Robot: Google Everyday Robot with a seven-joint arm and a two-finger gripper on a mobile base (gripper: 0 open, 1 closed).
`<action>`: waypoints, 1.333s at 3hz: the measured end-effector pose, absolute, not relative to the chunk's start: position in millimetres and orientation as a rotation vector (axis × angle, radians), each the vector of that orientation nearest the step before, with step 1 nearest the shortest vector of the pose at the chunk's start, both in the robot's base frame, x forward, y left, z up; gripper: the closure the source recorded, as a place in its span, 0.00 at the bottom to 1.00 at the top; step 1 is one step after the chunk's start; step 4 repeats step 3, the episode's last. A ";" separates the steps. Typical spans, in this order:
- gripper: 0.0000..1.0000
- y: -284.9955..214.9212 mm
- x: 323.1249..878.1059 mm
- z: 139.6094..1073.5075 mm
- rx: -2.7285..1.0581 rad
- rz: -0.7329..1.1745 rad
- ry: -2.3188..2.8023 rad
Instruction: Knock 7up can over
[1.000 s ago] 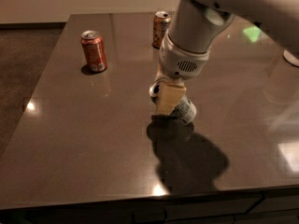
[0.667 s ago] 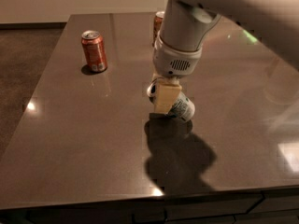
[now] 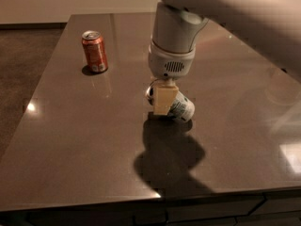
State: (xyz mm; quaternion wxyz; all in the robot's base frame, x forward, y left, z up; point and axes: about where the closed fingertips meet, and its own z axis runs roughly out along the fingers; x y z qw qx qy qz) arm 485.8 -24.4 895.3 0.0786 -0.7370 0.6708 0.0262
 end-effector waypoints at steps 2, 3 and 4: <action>0.00 -20.4 483.9 889.8 -2.213 0.080 2.005; 0.00 -20.4 483.9 889.8 -2.213 0.080 2.005; 0.00 -20.4 483.9 889.8 -2.213 0.080 2.005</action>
Offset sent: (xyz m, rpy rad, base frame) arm -0.0021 0.0032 -0.0057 -0.0044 0.0067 0.0049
